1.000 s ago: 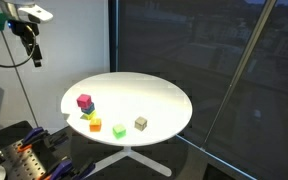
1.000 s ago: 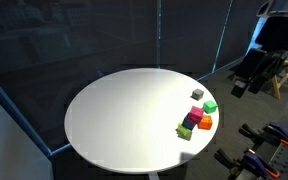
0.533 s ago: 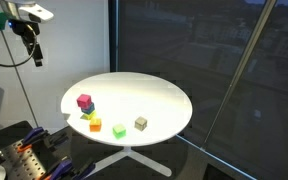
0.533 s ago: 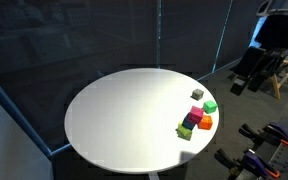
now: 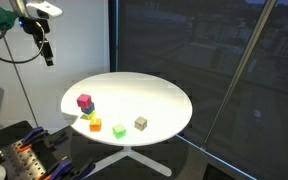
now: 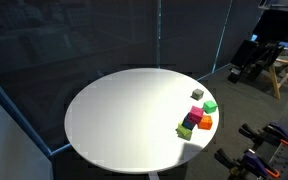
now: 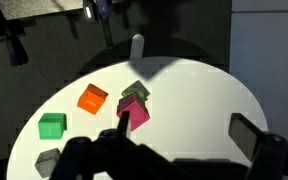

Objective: Put the grey block on top of the orange block

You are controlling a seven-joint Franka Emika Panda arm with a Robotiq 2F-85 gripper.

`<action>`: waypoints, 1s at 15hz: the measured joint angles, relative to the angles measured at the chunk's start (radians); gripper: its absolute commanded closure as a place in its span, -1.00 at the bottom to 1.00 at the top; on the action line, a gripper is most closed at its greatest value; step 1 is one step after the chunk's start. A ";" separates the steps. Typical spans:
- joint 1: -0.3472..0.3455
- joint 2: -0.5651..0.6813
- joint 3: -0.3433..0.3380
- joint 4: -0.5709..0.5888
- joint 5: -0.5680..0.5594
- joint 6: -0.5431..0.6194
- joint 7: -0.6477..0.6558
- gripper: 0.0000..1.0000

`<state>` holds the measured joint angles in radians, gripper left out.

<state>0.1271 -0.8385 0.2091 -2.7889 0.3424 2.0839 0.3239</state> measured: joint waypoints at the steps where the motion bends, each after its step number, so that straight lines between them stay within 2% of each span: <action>1: -0.016 0.003 0.000 0.005 -0.014 0.000 0.000 -1.00; 8: -0.113 0.046 -0.007 0.047 -0.137 0.037 0.000 -1.00; 15: -0.163 0.178 -0.033 0.133 -0.251 0.097 -0.006 -1.00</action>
<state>-0.0356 -0.6609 0.1759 -2.6561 0.0911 2.1812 0.3181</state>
